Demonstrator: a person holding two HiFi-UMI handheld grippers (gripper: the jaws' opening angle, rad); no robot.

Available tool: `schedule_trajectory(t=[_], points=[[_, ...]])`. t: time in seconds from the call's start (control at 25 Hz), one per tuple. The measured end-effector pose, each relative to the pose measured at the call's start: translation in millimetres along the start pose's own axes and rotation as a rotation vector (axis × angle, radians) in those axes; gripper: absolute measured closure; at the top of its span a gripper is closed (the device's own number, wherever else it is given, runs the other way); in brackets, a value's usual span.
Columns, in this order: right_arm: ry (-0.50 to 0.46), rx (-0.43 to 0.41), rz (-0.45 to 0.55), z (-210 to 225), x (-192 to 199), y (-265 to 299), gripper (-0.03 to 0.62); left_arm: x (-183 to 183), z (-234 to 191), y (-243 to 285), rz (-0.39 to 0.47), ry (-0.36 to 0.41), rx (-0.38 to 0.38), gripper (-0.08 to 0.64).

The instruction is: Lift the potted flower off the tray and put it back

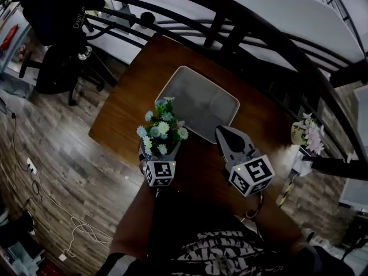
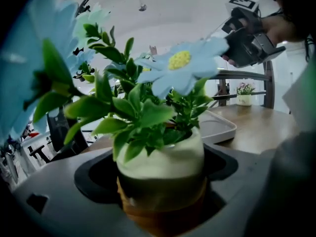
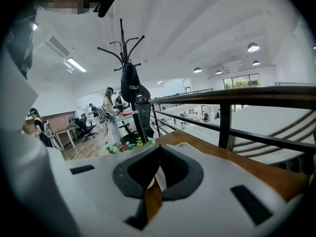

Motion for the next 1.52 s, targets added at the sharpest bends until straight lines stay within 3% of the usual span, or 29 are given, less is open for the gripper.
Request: schedule_trajectory(t=[0.2,0.4,0.8,1.32,1.44,1.52], points=[[-0.008,-0.022,-0.01,-10,3,7,0.594,14,-5,7,-0.017,-0.018,0.002,0.037],[-0.011,-0.03,-0.015,-10,4,6,0.594,29,-7,10,-0.053,-0.09,0.027,0.037],[0.002,-0.056,0.02,-11,-9,-5,0.594,36,1,-10,-0.132,-0.082,0.029,0.037],[0.031,-0.115,0.049,-14,-8,-27,0.594,44,11,-68,-0.155,-0.249,-0.042,0.039],[0.026,-0.119,0.045,-18,-3,-28,0.594,45,9,-77,-0.181,-0.275,-0.082,0.139],[0.022,-0.113,0.042,-22,0,-29,0.594,50,7,-87,-0.197,-0.296,-0.124,0.32]])
Point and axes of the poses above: the fingertips, and each gripper's own axes: y forward along the fingers, z to its right, x out of its underside, the point moved 3 cm from there along -y, backward along the fingers, and after that the axes turned 13 degrees about x, right-handed, at the moved point
